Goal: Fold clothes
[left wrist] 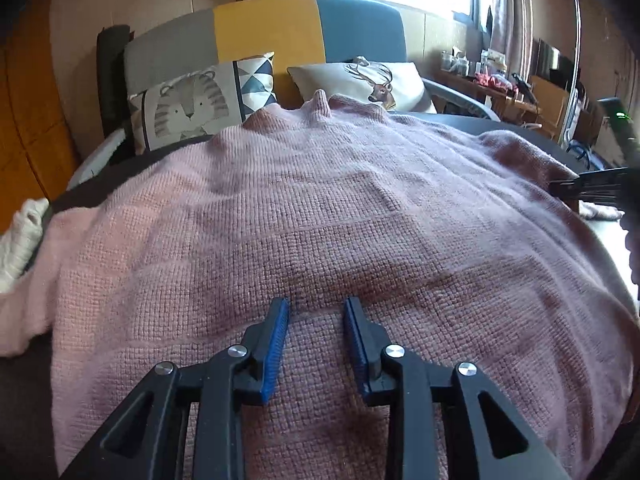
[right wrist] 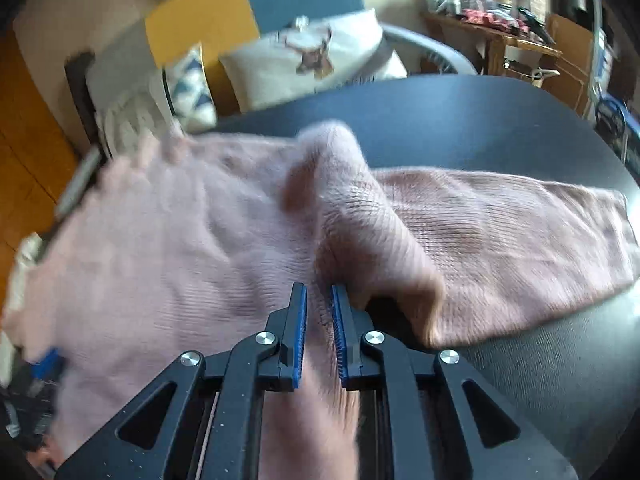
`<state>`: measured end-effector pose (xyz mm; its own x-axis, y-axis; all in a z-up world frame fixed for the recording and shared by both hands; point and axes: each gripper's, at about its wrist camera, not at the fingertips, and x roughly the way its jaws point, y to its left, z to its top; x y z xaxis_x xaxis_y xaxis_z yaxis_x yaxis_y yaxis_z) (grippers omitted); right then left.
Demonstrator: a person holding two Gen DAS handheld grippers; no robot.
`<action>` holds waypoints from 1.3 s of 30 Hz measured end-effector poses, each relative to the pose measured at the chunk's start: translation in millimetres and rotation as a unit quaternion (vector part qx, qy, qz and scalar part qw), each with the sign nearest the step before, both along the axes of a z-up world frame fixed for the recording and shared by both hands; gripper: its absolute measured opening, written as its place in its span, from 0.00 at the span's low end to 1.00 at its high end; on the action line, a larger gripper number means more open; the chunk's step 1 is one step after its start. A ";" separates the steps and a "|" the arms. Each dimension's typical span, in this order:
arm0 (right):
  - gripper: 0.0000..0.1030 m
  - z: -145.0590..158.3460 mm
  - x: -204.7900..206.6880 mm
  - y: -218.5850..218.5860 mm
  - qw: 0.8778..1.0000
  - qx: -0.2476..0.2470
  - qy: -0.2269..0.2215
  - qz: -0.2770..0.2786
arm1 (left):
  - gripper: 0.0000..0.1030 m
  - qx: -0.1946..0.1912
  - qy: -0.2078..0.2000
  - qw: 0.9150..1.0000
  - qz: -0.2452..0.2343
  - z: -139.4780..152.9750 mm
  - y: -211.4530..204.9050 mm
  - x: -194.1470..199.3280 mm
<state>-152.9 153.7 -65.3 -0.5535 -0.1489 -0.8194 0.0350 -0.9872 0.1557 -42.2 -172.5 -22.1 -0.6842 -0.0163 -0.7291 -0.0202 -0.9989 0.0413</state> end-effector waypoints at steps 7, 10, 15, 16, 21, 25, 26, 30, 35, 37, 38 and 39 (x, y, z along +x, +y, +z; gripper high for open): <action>0.10 -5.6 -22.0 7.1 0.996 0.080 0.019 -0.022 | 0.29 0.002 0.001 1.000 0.001 -0.3 -2.1 -1.0; 0.12 -2.2 -21.2 2.9 0.996 0.086 0.015 -0.016 | 0.29 0.005 0.001 1.000 0.000 -0.3 -3.1 -0.4; 0.13 26.5 9.4 -15.0 0.996 0.073 0.042 0.007 | 0.29 0.008 0.002 1.000 0.000 0.3 -4.2 -0.3; 0.13 33.1 12.6 -21.7 0.995 0.078 0.054 0.018 | 0.29 0.008 0.002 1.000 0.000 0.4 -4.3 -0.2; 0.13 33.6 -9.0 -58.9 0.987 0.131 0.060 0.075 | 0.29 0.014 0.003 1.000 0.000 0.4 -6.9 -0.5; 0.13 4.3 -36.0 -45.2 0.988 0.149 0.008 0.041 | 0.29 0.013 0.003 1.000 0.000 0.4 -6.6 -0.6; 0.14 -1.5 -38.9 -37.1 0.988 0.150 0.004 0.032 | 0.29 0.012 0.003 1.000 0.000 0.5 -6.4 -0.6; 0.16 -4.5 -42.1 -0.7 0.994 0.106 0.015 0.004 | 0.29 0.011 0.003 1.000 0.001 0.4 -6.5 -1.0; 0.18 13.2 -28.3 12.0 0.998 0.059 0.026 0.005 | 0.29 0.013 0.003 1.000 0.000 0.5 -8.7 -0.7; 0.20 25.3 -6.4 10.4 0.999 0.033 0.034 0.020 | 0.29 0.010 0.002 1.000 0.000 0.6 -8.7 -0.7; 0.20 29.1 6.7 7.9 0.999 0.021 0.028 0.035 | 0.29 0.005 0.001 1.000 0.000 1.0 -7.4 -0.7; 0.20 33.0 19.8 5.4 0.998 0.010 0.022 0.049 | 0.29 -0.003 0.000 1.000 0.000 1.7 -5.6 -0.9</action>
<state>-133.1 159.2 -32.3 -0.5720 -0.1890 -0.7982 0.1386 -0.9814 0.1331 -43.0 -178.1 -20.4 -0.6844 -0.0211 -0.7288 -0.0195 -0.9987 0.0472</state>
